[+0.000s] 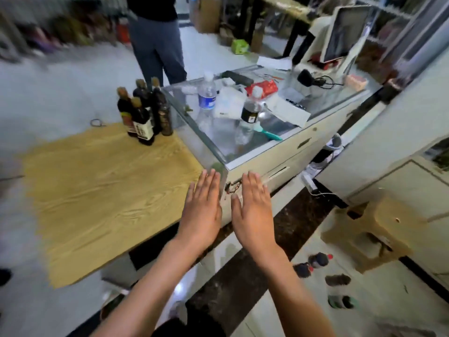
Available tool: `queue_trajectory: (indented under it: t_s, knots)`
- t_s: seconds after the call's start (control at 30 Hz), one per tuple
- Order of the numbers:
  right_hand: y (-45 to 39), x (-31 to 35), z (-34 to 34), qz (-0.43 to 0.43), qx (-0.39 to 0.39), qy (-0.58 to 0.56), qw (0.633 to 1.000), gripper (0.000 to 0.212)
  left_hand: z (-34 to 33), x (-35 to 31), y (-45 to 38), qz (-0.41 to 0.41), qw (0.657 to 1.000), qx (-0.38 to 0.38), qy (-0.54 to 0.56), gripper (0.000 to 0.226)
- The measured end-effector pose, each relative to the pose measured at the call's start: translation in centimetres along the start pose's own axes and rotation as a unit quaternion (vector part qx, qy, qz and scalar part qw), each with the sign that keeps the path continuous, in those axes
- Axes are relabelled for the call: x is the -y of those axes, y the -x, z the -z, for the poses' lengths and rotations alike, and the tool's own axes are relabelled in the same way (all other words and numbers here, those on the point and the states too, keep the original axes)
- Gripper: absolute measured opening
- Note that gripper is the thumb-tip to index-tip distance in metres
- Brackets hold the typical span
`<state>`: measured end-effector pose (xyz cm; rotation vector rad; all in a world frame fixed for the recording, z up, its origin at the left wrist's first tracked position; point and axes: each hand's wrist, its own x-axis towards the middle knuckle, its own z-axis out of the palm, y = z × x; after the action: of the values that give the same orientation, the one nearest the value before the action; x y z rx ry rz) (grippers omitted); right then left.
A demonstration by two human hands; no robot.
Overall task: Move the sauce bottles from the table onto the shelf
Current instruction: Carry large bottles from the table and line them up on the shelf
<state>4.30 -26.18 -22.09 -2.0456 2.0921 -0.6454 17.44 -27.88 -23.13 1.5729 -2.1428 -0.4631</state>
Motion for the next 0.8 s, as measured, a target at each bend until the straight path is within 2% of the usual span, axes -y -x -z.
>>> queue_trajectory:
  t_s: [0.2, 0.4, 0.53, 0.7, 0.8]
  knots:
    - [-4.7, 9.0, -5.4, 0.1, 0.055, -0.037, 0.993, 0.057, 4.9, 9.4, 0.1, 0.111, 0.992, -0.062, 0.013, 0.062]
    - [-9.9, 13.9, -9.4, 0.161, 0.122, -0.084, 0.976, 0.06, 7.4, 15.5, -1.8, 0.19, 0.976, -0.097, 0.038, 0.059]
    - [-15.5, 15.5, -12.2, 0.151, 0.158, -0.132, 0.967, 0.06, 8.3, 18.3, -5.9, 0.246, 0.962, -0.109, 0.052, 0.058]
    - [-23.8, 17.1, -17.1, 0.091, 0.208, -0.243, 0.943, 0.057, 8.5, 21.6, -13.3, 0.291, 0.944, -0.12, 0.098, 0.06]
    - [-29.6, 17.3, -20.9, 0.066, 0.227, -0.272, 0.933, 0.053, 8.6, 24.7, -19.5, 0.347, 0.901, -0.163, 0.203, 0.065]
